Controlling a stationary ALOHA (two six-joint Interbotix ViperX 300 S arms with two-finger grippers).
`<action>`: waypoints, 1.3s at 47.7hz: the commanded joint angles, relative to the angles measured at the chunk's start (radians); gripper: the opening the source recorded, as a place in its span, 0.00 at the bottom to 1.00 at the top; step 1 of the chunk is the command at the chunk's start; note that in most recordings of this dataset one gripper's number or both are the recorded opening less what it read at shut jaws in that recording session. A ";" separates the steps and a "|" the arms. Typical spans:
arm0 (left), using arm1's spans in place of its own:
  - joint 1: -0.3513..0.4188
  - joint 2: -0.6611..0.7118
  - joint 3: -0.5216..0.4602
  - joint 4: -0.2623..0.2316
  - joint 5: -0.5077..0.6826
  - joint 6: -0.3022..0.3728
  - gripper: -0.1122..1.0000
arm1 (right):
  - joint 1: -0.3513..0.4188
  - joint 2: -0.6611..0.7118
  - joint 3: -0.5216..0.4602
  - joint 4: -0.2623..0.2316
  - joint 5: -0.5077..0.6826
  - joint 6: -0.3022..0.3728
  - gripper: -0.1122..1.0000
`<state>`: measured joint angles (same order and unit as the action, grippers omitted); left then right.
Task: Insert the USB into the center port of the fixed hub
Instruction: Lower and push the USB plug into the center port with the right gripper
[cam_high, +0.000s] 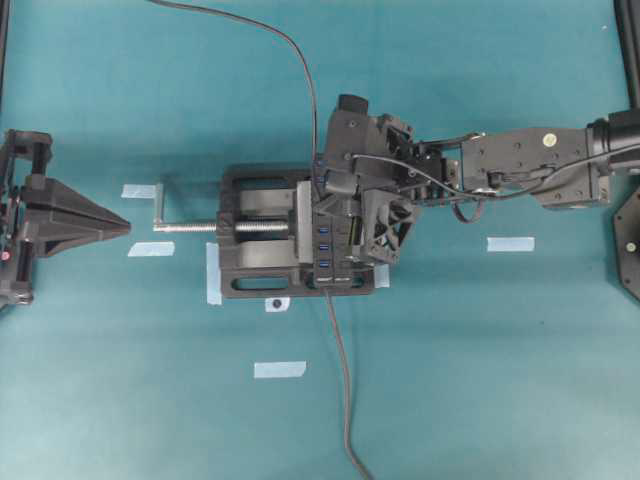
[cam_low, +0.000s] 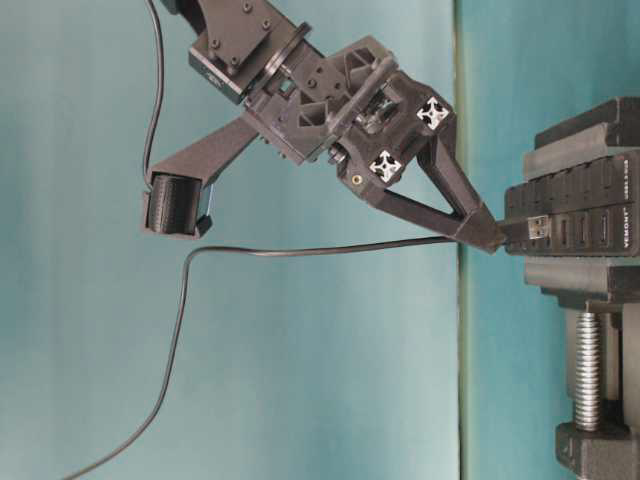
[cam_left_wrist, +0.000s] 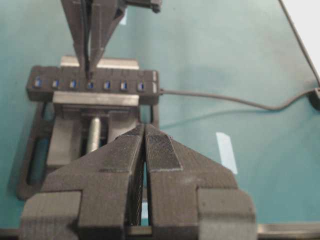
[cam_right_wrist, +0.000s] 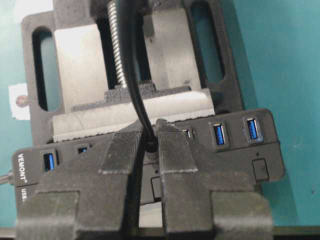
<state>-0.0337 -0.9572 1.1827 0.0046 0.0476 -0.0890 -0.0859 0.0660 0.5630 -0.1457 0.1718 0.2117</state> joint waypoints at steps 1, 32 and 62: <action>0.000 0.003 -0.011 0.002 -0.008 -0.002 0.11 | 0.000 -0.005 -0.005 0.000 -0.032 0.002 0.16; 0.000 0.003 -0.012 0.002 -0.008 -0.040 0.11 | -0.005 -0.023 0.072 0.003 -0.104 0.008 0.16; -0.002 0.003 -0.011 0.002 -0.008 -0.041 0.11 | -0.005 -0.009 0.055 0.003 -0.100 0.005 0.16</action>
<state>-0.0337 -0.9587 1.1842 0.0046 0.0460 -0.1289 -0.0920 0.0614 0.6320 -0.1457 0.0675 0.2117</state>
